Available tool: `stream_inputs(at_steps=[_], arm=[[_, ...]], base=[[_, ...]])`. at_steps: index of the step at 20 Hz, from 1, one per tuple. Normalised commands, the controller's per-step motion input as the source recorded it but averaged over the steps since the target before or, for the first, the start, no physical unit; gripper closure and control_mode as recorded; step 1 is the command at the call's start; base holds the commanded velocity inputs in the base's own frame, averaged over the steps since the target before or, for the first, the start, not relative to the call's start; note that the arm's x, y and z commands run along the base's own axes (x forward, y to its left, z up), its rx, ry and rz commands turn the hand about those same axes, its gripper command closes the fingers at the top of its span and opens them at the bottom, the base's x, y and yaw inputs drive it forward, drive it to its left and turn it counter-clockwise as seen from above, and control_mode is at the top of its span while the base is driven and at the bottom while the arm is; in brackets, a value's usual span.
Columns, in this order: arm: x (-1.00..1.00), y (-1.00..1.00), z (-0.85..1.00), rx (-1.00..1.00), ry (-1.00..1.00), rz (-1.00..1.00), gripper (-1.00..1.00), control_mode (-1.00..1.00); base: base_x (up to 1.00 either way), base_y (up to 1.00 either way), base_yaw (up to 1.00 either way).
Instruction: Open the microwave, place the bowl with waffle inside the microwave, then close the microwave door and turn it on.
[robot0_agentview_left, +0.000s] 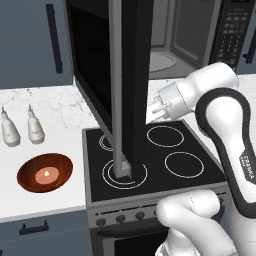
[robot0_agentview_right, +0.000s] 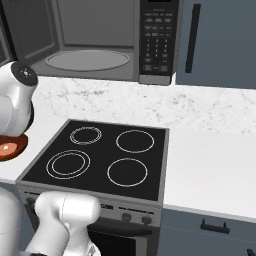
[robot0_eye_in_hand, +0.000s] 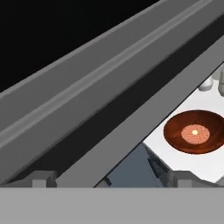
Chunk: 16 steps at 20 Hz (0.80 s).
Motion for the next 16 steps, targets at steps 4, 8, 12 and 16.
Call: stream_inputs(at_steps=[4, 8, 12, 16], arm=[[0.58, 0.11, -0.27, 0.0, 0.04, -0.17, -1.0, -1.0], [0.67, 0.0, -0.6, 0.02, 0.15, -0.05, -1.0, -1.0], [0.95, 0.01, -0.84, 0.02, 0.17, 0.0, -1.0, -1.0], [1.0, 0.0, -0.95, 0.05, 0.33, 0.02, -1.0, -1.0]], base=[[0.0, 0.0, 0.0], [0.0, 0.0, 0.0], [0.0, 0.0, 0.0], [0.0, 0.0, 0.0]])
